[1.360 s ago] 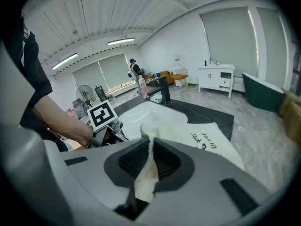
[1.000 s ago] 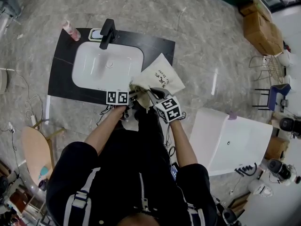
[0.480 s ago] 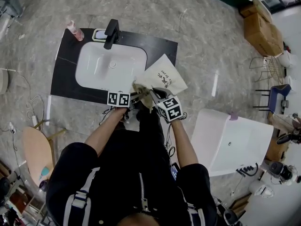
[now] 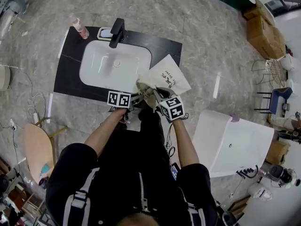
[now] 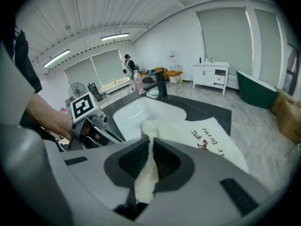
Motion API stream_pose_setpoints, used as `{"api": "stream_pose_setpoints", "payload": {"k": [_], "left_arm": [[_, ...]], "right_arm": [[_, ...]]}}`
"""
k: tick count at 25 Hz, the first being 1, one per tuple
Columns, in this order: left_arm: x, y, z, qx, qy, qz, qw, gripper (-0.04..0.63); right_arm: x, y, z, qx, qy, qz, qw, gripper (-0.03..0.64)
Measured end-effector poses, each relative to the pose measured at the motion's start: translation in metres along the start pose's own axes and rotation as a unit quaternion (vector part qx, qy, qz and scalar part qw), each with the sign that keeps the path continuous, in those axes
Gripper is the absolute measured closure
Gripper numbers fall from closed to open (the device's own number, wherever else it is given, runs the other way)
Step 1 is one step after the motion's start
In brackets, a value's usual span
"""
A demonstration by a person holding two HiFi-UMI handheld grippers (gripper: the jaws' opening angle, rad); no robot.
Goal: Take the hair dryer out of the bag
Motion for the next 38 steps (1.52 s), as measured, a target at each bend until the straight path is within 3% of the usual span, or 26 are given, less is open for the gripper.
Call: {"api": "stream_pose_setpoints", "payload": {"k": [38], "left_arm": [[-0.036, -0.045, 0.063, -0.008, 0.031, 0.006, 0.9995, 0.500]], "right_arm": [[-0.002, -0.010, -0.003, 0.003, -0.014, -0.028, 1.000, 0.575]]}}
Point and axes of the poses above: the fingertips, and each gripper's own axes: z backward along the fingers, x to its right, y out of its top, the point moved 5 cm from there along z, backward along the fingers, and after that the axes turned 11 degrees about -x, right-handed, at the moved point
